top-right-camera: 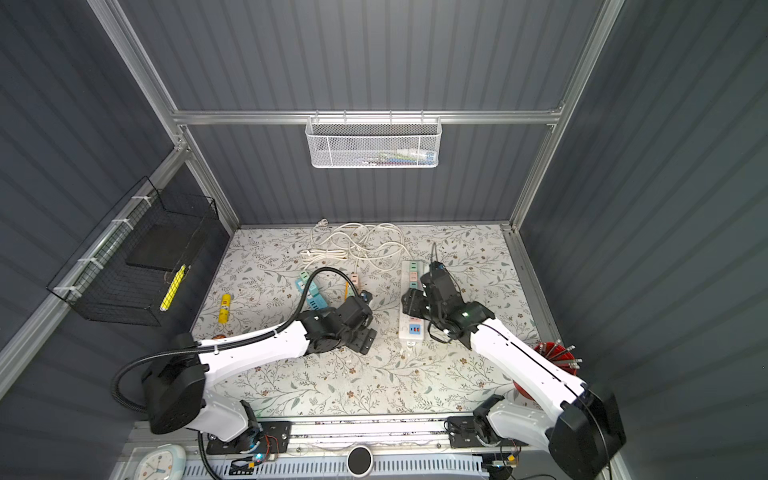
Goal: Insert the plug
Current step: 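Set the teal adapter down near the left gripper and open the right gripper, then grasp the teal adapter with the left gripper and raise it toward the right gripper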
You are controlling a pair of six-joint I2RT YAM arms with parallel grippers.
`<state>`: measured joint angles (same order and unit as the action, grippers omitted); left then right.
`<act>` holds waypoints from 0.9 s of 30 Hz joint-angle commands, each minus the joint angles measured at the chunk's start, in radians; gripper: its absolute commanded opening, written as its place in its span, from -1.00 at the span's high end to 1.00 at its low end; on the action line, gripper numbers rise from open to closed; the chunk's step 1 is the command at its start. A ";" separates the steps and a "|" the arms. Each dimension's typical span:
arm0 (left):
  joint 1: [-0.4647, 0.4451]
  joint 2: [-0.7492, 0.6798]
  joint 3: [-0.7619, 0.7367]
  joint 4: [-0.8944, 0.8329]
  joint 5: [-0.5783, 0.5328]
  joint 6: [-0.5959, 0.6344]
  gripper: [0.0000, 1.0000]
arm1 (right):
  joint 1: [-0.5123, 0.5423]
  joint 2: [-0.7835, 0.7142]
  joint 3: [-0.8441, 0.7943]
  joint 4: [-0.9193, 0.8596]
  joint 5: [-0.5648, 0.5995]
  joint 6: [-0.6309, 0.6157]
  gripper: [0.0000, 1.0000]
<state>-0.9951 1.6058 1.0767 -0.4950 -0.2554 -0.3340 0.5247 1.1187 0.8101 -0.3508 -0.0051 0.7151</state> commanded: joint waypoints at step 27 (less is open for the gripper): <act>0.085 0.255 0.117 -0.171 0.107 -0.064 -0.15 | -0.033 -0.011 -0.100 0.075 -0.142 0.024 -0.16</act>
<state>-0.9096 1.8439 1.1919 -0.6647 -0.1520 -0.4034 0.4953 1.1053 0.7208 -0.2909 -0.1337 0.7357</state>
